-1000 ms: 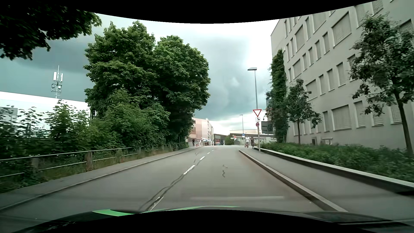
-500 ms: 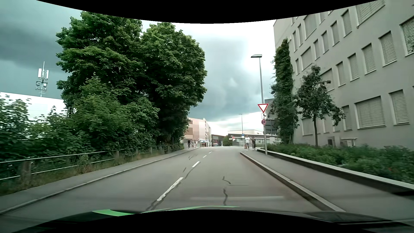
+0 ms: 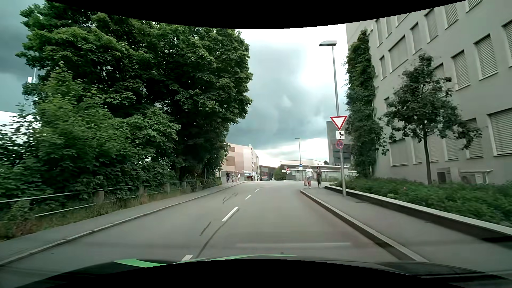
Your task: Follow the waypoints while adhering to traffic rules and regulations
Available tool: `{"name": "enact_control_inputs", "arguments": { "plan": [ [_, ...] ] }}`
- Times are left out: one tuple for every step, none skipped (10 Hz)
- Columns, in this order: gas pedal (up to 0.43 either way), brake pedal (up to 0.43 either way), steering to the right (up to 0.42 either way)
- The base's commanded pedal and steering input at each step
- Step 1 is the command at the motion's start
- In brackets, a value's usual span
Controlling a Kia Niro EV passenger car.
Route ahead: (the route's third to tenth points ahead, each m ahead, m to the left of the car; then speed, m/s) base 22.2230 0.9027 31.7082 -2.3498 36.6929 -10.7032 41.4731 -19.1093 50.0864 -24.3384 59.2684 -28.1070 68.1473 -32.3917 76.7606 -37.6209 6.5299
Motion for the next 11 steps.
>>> {"name": "enact_control_inputs", "arguments": {
  "plan": [
    [0.098,0.0,0.007],
    [0.079,0.0,0.006],
    [0.079,0.0,0.003],
    [0.067,0.0,-0.003],
    [0.047,0.0,-0.006],
    [0.047,0.0,-0.008],
    [0.047,0.0,-0.01],
    [0.047,0.0,-0.014],
    [0.047,0.0,-0.014],
    [0.047,0.0,-0.014],
    [0.047,0.0,-0.014]
  ]
}}
